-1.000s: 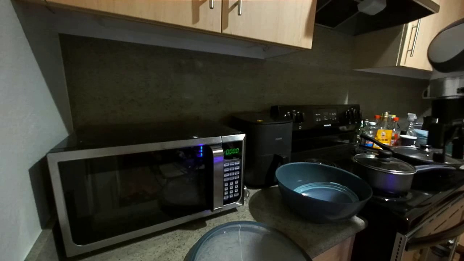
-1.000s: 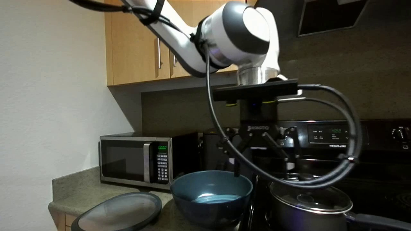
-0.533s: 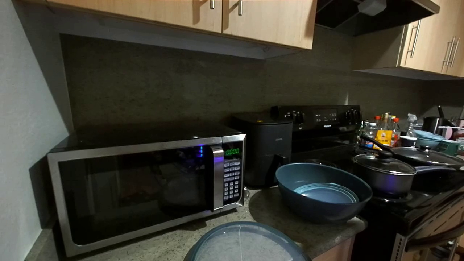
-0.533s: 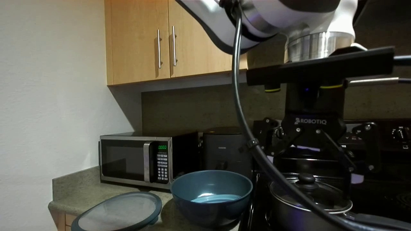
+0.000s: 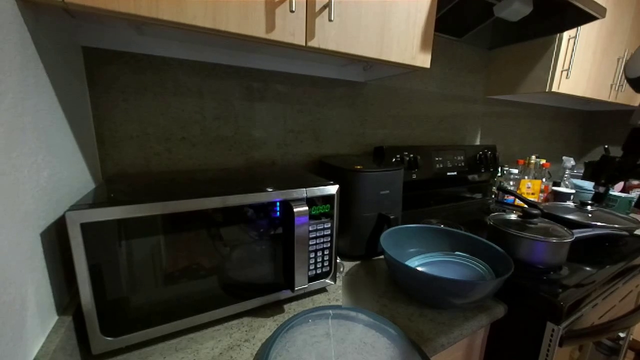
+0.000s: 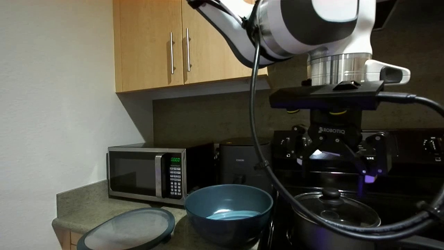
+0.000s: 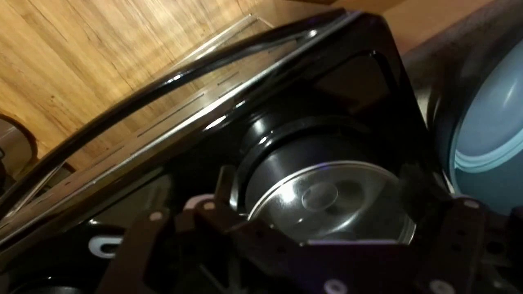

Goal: Remove the glass lid from the pot on the bottom left plate and place it inside the the bowl on the left side of the countertop

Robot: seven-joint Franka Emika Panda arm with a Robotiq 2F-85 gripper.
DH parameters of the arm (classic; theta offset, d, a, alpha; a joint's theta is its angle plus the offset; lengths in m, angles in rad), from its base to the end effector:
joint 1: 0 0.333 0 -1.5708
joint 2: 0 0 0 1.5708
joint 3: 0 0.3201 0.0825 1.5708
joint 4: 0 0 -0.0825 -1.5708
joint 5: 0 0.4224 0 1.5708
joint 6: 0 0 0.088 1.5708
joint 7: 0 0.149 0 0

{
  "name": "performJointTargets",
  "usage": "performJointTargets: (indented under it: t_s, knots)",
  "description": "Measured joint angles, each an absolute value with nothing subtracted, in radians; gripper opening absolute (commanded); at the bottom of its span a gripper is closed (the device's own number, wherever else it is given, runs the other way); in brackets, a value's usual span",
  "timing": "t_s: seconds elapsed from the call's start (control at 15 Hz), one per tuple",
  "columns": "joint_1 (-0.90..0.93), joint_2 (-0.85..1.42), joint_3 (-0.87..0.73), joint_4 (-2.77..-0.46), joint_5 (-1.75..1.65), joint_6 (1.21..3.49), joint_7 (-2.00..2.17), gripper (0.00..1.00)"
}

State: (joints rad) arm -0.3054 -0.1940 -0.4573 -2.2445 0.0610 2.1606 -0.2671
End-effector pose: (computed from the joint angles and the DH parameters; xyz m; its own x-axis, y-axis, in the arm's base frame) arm 0.3908 -0.3686 0.3926 0.8564 -0.5022 0.1198 -0.4912 -0.8640 -0.1106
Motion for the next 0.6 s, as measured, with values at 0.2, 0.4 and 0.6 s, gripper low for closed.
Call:
performJointTargets:
  t_s: [0.2, 0.4, 0.6]
  knots:
    - [-0.301, -0.081, -0.456, -2.155, 0.166, 2.198, -0.245, 1.00]
    - [-0.303, -0.003, -0.457, -2.091, 0.197, 2.198, -0.244, 1.00]
    - [-0.307, 0.006, -0.454, -2.083, 0.197, 2.198, -0.239, 1.00]
